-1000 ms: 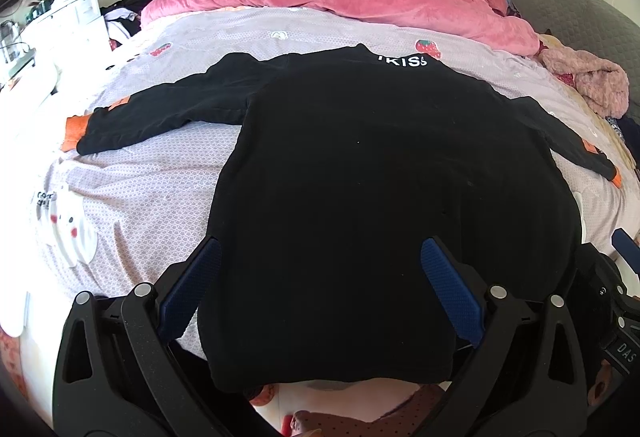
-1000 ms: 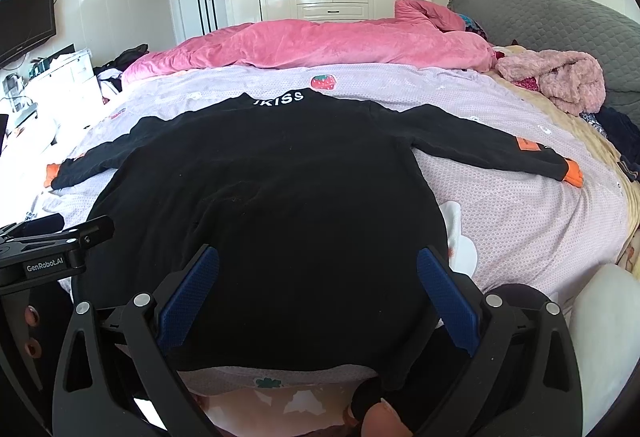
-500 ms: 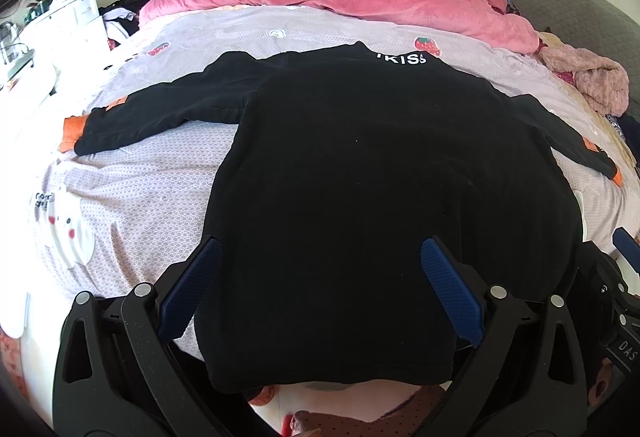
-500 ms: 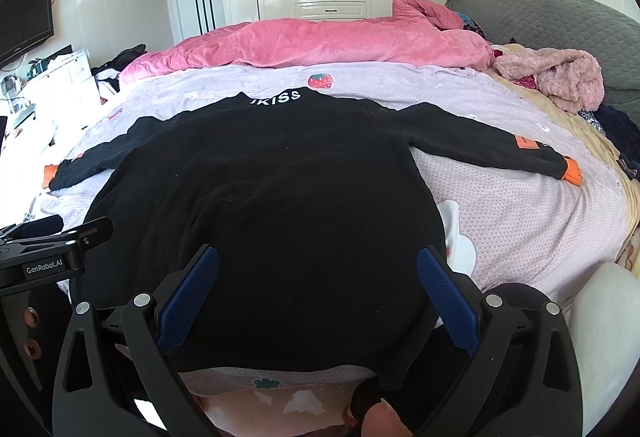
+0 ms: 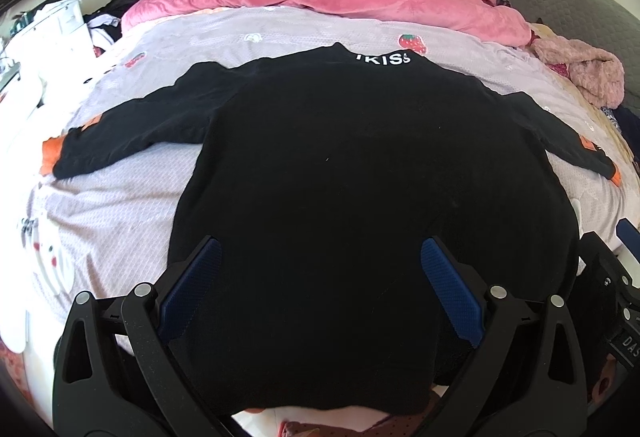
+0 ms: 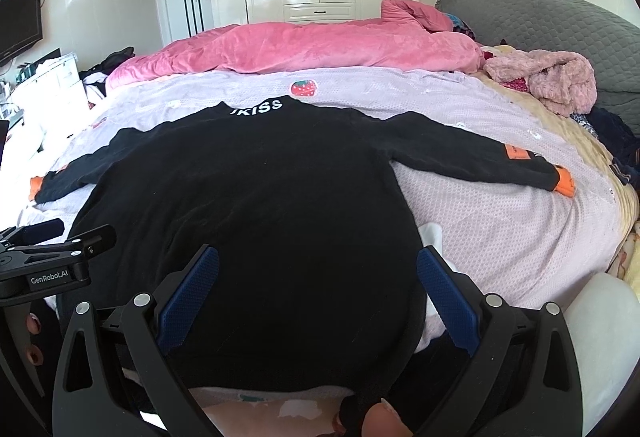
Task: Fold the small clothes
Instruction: 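Move the right gripper along the sleeve toward its orange cuff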
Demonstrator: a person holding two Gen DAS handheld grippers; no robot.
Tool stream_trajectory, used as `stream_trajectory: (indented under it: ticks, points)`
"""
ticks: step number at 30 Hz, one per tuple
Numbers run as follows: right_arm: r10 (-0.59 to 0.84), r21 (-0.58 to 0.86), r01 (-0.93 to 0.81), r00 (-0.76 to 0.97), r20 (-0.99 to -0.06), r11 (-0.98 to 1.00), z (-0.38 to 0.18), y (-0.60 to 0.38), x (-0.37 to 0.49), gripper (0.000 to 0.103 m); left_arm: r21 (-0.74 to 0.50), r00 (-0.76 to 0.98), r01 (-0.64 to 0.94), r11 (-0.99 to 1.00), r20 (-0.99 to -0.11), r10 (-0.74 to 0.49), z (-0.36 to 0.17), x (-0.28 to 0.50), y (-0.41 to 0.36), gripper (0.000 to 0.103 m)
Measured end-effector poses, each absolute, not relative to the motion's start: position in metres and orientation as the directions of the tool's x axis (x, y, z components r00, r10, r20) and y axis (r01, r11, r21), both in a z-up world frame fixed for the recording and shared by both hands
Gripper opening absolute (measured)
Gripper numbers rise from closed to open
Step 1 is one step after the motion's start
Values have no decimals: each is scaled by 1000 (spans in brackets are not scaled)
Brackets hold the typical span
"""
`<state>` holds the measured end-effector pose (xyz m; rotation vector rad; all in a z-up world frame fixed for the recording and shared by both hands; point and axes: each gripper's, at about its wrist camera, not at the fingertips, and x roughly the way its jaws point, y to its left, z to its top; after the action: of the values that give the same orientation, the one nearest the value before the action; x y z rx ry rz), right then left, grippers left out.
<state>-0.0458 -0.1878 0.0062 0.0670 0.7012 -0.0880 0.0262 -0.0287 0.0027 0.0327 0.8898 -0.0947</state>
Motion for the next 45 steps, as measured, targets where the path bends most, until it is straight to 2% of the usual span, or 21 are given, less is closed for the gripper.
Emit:
stream_trajectory:
  ticks: [13, 28, 45]
  points:
    - [-108, 40, 174, 762, -639, 984, 13, -219, -1, 99, -17, 630, 109, 994, -772, -83, 14, 76, -63, 94]
    - [-207, 113, 363, 731, -650, 925, 17, -292, 44, 99, -44, 594, 160, 986, -794, -131, 15, 138, -110, 94]
    - [-260, 248, 592, 640, -723, 766, -20, -396, 72, 99, -72, 506, 221, 973, -844, -177, -13, 201, -160, 94]
